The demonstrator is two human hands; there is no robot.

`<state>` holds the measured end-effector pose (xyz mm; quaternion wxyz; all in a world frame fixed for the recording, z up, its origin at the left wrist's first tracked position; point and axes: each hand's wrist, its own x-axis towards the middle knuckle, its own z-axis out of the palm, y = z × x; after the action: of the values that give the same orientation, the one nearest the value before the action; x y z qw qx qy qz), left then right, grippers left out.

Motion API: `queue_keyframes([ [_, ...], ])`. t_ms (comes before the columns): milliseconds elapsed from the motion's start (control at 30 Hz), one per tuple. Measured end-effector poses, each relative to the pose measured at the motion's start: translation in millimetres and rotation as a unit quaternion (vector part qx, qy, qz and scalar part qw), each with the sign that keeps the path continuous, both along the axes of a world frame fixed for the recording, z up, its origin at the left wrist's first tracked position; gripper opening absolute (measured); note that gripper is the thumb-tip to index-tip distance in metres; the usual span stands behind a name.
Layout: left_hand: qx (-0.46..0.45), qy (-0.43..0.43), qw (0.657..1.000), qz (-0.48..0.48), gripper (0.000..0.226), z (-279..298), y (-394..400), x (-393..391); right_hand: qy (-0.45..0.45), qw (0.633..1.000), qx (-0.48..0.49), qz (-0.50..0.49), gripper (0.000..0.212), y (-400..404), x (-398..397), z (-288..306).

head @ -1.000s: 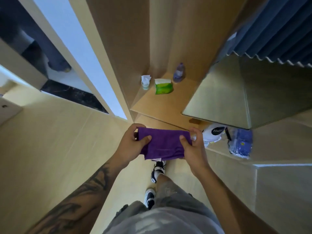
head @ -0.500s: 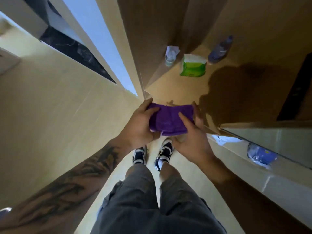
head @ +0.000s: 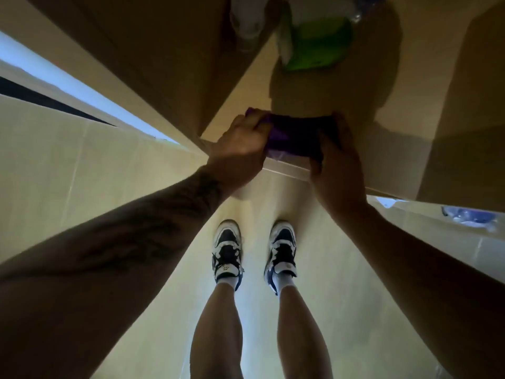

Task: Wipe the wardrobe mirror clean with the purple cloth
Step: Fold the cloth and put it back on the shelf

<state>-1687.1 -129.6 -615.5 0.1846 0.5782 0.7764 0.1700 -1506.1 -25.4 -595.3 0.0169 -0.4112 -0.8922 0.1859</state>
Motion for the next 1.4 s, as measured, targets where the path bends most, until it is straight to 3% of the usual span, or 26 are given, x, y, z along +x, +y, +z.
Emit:
queue_keyframes([
  [133,-0.015,0.09,0.995,-0.026,0.051,-50.9,18.7,-12.3,-0.04,0.999,0.031,0.002,0.054,16.5,-3.4,-50.6],
  [333,-0.117,0.168,0.976,-0.074,0.092,-69.5,1.7,-12.7,-0.215,0.975,-0.01,0.05,0.096,1.4,19.8,-75.4],
  [433,-0.152,0.162,0.971,-0.084,0.099,-54.3,4.7,-15.3,-0.271,0.959,-0.048,0.065,0.102,12.1,15.3,-60.2],
  [533,-0.189,0.156,0.965,-0.089,0.095,-17.7,3.4,-6.3,-0.279,0.956,-0.07,0.058,0.1,12.9,7.7,-19.8],
  [733,-0.163,0.152,0.97,-0.095,0.085,105.5,-15.1,14.3,-0.245,0.966,-0.031,0.07,0.089,-21.2,-1.7,109.5],
  [1000,-0.164,0.167,0.968,-0.088,0.081,263.4,-59.3,32.6,-0.224,0.97,-0.071,0.061,0.074,-67.3,9.1,264.0],
  [1133,-0.137,0.126,0.982,-0.037,0.08,325.4,-82.2,56.5,-0.187,0.977,-0.071,0.072,0.072,-95.0,30.0,309.8],
  [1267,-0.141,0.139,0.98,-0.016,0.079,374.9,-107.0,86.0,-0.184,0.977,-0.071,0.086,0.072,-106.9,58.9,341.7],
  [1400,-0.129,0.16,0.979,0.011,0.076,414.6,-112.1,123.7,-0.123,0.987,-0.017,0.104,0.07,-102.3,104.6,372.8],
])
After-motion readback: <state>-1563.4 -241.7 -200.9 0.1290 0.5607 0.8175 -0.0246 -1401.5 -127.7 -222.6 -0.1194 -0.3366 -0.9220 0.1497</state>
